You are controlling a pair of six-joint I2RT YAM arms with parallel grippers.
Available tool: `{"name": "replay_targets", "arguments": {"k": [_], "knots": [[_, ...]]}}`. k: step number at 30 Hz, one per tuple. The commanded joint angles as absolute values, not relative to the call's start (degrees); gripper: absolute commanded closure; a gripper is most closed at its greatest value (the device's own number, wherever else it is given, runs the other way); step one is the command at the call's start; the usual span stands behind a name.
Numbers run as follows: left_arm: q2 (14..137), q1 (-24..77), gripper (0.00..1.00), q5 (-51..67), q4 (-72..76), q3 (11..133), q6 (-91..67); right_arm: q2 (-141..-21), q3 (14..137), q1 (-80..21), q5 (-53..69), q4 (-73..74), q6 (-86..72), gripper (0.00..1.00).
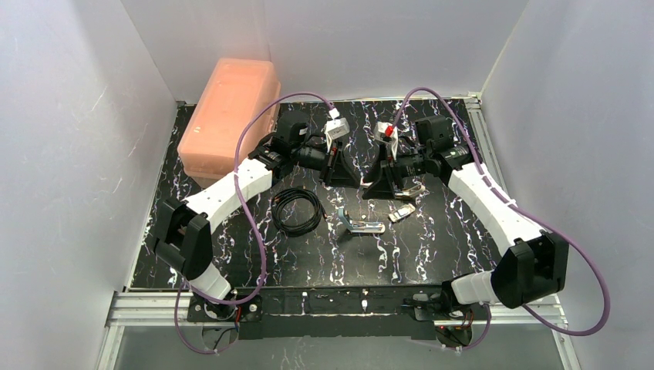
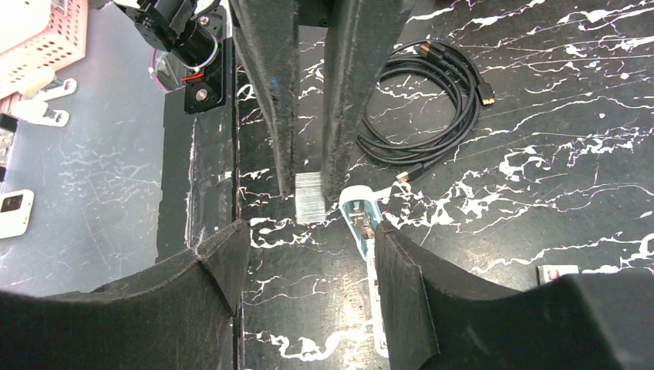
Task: Load the staples into the stapler
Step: Pick up the staple from the center of the board.
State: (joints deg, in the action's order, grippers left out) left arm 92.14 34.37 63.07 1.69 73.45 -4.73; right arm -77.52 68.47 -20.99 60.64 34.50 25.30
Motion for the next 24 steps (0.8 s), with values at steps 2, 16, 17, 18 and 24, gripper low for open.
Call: {"name": "replay_targets", "arguments": {"k": [2, 16, 17, 18, 24], "knots": [[88.8, 34.8, 1.0, 65.6, 2.6, 72.8, -4.9, -78.6, 70.5, -20.8, 63.1, 33.2, 24.2, 0.34], [89.1, 35.2, 1.0, 65.5, 2.8, 72.7, -5.1, -80.6, 71.7, -20.8, 66.5, 33.3, 24.1, 0.44], [89.2, 35.2, 1.0, 65.5, 2.8, 72.7, -5.1, -80.6, 71.7, -20.8, 66.8, 33.3, 24.1, 0.45], [89.2, 35.1, 1.0, 65.5, 2.8, 72.7, -5.0, -80.7, 71.8, -20.8, 67.0, 33.4, 24.1, 0.47], [89.4, 35.2, 1.0, 65.5, 2.8, 72.6, -5.0, -80.7, 71.9, -20.8, 67.5, 33.5, 24.0, 0.58]]}}
